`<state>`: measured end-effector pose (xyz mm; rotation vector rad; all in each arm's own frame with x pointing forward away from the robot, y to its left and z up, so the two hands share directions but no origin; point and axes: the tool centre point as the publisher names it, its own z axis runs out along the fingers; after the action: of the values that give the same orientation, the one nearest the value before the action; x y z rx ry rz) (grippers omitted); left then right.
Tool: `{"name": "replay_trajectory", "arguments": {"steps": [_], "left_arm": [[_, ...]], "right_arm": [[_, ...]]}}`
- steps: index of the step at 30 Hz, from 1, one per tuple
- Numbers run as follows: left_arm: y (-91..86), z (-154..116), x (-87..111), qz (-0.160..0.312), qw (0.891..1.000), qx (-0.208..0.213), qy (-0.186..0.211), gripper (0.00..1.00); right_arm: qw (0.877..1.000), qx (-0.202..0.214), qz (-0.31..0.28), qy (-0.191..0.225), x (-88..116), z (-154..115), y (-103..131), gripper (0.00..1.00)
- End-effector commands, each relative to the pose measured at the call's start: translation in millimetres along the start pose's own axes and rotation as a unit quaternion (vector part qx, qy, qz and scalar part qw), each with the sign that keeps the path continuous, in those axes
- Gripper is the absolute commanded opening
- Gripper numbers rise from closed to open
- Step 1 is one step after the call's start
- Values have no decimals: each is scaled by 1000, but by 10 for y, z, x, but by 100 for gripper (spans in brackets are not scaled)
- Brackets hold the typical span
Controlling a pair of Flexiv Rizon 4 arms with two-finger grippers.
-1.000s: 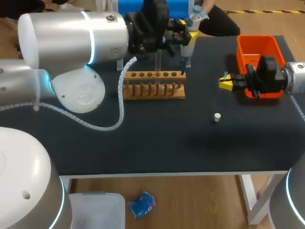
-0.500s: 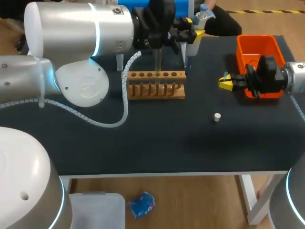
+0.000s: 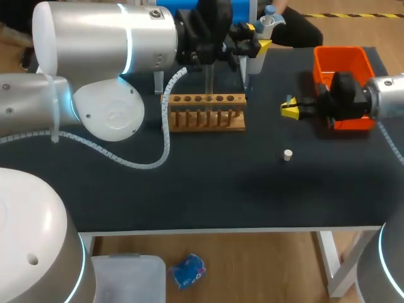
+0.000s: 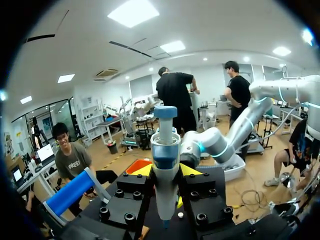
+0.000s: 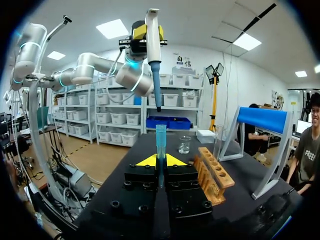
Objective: Invert the test tube, pick up the pipette, mount the tip to pipette, aspirate from beaker and dispense into the tube, eject the tip, return the pipette, and cap with the stopper.
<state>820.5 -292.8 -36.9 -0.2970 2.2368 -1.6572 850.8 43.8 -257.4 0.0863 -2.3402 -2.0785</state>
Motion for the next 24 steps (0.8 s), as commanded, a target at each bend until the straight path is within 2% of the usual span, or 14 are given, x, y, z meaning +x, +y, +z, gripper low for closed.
{"name": "replay_trajectory", "arguments": {"steps": [1,10,15,24], "left_arm": [[5,-24,-38,1,958,2,288,0],[5,-24,-38,1,958,2,288,0],[5,-24,-38,1,958,2,288,0],[5,-24,-38,1,958,2,288,0]], "right_arm": [[1000,8,1,4,-39,108,-33,0],[998,46,-9,35,-52,396,-146,0],[997,57,-23,50,-48,537,-111,0],[996,51,-38,63,-44,689,43,0]]}}
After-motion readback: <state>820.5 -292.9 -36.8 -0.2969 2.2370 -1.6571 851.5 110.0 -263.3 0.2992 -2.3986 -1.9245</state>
